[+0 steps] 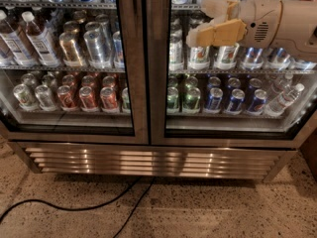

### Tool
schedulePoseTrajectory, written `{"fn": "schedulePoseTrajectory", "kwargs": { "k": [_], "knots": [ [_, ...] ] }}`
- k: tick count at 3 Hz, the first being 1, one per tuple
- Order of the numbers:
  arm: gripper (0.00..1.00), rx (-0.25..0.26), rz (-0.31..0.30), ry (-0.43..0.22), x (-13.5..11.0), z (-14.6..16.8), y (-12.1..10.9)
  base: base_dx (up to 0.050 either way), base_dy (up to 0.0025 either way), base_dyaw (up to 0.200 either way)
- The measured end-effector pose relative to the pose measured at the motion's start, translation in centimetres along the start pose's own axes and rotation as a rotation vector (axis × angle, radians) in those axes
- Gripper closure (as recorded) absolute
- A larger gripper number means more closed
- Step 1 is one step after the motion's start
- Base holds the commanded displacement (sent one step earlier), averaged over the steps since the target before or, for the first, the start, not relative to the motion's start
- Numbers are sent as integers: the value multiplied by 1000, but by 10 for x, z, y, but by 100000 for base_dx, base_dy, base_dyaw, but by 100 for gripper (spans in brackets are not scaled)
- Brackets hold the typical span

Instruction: Open right fridge door

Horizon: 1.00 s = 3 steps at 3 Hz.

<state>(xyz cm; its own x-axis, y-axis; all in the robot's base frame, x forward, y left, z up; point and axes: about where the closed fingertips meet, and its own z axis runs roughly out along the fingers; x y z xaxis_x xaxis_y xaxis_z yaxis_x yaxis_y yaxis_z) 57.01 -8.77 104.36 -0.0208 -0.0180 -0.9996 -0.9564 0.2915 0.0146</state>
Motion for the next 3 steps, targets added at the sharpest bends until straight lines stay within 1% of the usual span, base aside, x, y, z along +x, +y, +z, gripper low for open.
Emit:
{"fn": "schedulePoseTrajectory", "kwargs": {
  "k": [2, 3],
  "knots": [
    [0, 0, 0, 0, 0, 0, 0, 1, -1, 19818],
    [0, 0, 0, 0, 0, 0, 0, 0, 0, 0]
  ]
}}
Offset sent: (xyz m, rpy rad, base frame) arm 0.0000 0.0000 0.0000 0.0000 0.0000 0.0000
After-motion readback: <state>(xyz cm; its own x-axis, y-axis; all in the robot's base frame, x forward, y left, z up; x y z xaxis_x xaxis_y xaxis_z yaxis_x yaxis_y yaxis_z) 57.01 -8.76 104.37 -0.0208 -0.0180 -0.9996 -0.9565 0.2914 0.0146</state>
